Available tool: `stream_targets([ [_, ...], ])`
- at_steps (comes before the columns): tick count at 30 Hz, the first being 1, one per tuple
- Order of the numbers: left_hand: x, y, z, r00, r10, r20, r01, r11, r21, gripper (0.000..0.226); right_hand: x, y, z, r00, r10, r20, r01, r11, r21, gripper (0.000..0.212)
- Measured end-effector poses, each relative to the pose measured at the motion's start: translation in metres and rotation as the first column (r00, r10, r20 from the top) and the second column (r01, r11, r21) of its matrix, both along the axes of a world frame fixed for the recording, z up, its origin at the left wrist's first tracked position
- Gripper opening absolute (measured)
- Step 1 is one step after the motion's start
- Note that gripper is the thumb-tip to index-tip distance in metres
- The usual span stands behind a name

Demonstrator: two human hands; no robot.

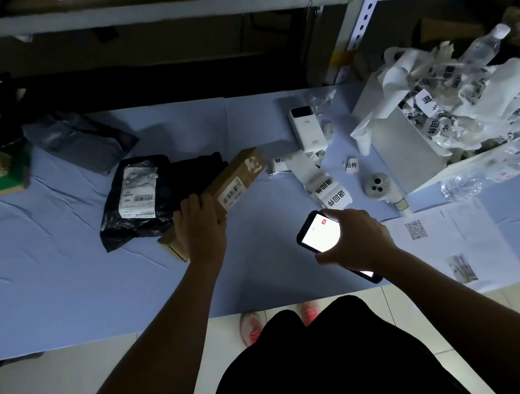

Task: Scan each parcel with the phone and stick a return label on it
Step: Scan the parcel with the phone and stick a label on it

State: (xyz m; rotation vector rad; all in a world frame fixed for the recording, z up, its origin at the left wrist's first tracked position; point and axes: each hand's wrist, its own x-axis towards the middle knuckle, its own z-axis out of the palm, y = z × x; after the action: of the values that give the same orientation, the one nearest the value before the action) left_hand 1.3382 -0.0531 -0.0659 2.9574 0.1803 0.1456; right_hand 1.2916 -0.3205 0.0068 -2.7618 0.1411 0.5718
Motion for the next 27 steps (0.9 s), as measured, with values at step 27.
stream_targets([
  [27,-0.019,-0.053,-0.016,0.914,0.253,-0.317,-0.366,0.85,-0.379,0.056,0.026,-0.109,-0.113,0.982,0.187,-0.014,-0.187,0.974,-0.126,0.094],
])
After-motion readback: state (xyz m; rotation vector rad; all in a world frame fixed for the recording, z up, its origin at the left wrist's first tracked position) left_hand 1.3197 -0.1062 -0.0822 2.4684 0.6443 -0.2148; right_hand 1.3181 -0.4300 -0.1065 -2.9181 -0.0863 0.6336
